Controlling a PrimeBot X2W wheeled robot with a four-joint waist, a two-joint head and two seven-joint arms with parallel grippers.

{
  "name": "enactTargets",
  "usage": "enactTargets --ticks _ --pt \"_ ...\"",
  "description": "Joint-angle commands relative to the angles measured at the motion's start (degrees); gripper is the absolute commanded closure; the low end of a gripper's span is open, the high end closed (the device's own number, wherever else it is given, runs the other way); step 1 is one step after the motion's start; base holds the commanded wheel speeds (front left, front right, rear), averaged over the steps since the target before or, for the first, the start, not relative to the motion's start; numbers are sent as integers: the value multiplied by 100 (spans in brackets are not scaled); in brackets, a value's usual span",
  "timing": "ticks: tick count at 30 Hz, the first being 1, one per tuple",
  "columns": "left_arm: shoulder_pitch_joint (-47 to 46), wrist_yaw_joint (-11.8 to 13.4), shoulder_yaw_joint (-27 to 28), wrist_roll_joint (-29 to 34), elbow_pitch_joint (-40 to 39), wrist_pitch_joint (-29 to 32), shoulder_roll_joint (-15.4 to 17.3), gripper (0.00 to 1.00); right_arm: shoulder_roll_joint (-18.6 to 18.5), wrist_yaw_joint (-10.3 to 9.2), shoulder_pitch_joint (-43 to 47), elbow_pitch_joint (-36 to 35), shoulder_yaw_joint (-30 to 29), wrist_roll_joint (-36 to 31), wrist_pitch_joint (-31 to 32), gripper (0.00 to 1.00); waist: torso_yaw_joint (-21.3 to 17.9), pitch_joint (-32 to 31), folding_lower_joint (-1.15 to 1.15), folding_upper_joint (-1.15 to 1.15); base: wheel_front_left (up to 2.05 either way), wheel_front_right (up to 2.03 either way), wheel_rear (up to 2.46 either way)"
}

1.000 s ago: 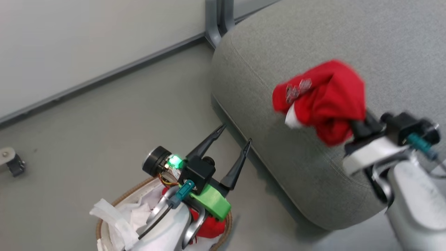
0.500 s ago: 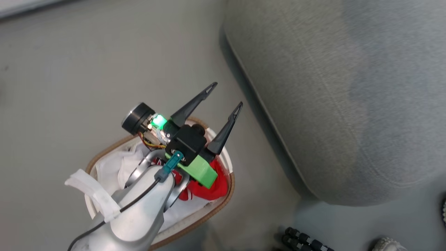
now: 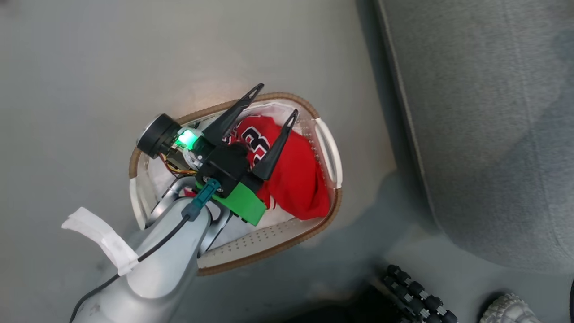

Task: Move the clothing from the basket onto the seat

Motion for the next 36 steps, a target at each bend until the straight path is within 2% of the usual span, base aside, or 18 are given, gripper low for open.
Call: enactTargets --ticks 1,2,3,10,17,21,29,33,36 --pt "37 -17 54 12 13 4 58 0 20 -6 82 200 -158 -190 -24 94 381 380 -1 13 0 0 0" --pt "56 -17 77 -3 27 4 74 0 61 -6 112 304 -256 -268 -19 58 371 369 -1 13 0 0 0" --pt "81 -17 97 -22 46 4 83 0 117 -6 123 362 -399 -344 -19 0 356 339 -1 13 0 0 0" --pt "248 -17 314 -93 216 4 -31 0 445 -6 885 192 -1017 -681 -19 0 313 -107 -1 13 0 0 0" --pt "544 -17 635 -137 444 4 -187 0 560 -6 1917 -177 -872 -709 -19 0 345 -824 -1 13 0 0 0" --pt "815 -9 899 -145 541 4 -272 0 715 -6 2412 -427 -592 -538 -19 0 393 -1270 -1 13 0 0 0" --pt "1346 81 1451 -44 685 3 -420 0 938 -6 3160 -1482 497 42 -19 0 696 -2029 -1 13 0 0 0" --pt "1591 153 1863 -67 702 4 -480 0 1228 -6 3431 -2067 940 454 -19 0 874 -2350 -1 13 0 0 0" --pt "1792 227 2212 -91 718 4 -549 0 1528 -5 3620 -2395 1011 746 -19 0 1029 -2614 -1 13 0 0 0"
